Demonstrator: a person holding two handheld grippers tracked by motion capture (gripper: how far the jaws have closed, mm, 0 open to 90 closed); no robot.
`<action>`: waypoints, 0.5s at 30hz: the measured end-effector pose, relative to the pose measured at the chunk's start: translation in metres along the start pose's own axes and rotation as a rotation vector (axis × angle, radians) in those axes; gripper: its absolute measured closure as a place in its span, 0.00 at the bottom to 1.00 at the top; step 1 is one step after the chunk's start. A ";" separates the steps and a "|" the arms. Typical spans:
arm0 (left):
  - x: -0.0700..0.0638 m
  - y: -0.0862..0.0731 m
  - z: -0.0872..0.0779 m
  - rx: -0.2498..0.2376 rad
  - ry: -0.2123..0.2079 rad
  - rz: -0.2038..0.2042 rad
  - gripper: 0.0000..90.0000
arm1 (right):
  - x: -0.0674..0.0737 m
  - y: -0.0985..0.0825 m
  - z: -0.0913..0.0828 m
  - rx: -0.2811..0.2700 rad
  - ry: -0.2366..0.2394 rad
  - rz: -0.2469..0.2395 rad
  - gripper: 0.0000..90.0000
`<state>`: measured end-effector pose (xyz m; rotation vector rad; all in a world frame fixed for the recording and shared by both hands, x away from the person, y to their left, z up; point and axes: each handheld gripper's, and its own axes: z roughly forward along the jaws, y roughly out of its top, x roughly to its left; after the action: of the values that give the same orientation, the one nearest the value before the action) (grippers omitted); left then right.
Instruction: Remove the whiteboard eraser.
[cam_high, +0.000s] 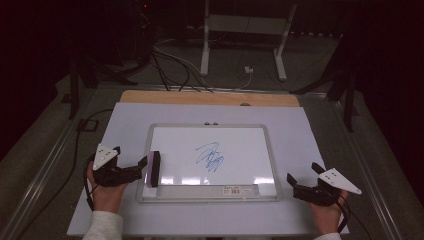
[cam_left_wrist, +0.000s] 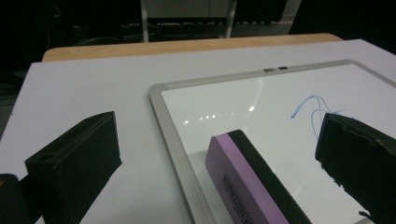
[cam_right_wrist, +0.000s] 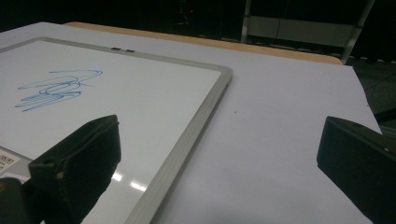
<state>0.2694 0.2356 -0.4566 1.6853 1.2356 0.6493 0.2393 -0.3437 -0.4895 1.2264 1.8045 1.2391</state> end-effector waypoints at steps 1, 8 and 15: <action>0.000 0.000 0.000 0.000 0.000 0.000 0.01 | 0.000 0.000 0.000 0.001 0.000 0.000 0.00; 0.000 -0.001 0.008 0.054 -0.019 -0.003 0.01 | 0.000 0.000 0.000 0.004 0.002 0.001 0.00; 0.001 -0.004 0.015 0.103 -0.039 -0.012 0.02 | 0.000 0.000 0.001 0.006 0.006 -0.001 0.00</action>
<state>0.2797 0.2313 -0.4669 1.7660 1.2695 0.5514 0.2401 -0.3429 -0.4903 1.2257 1.8150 1.2387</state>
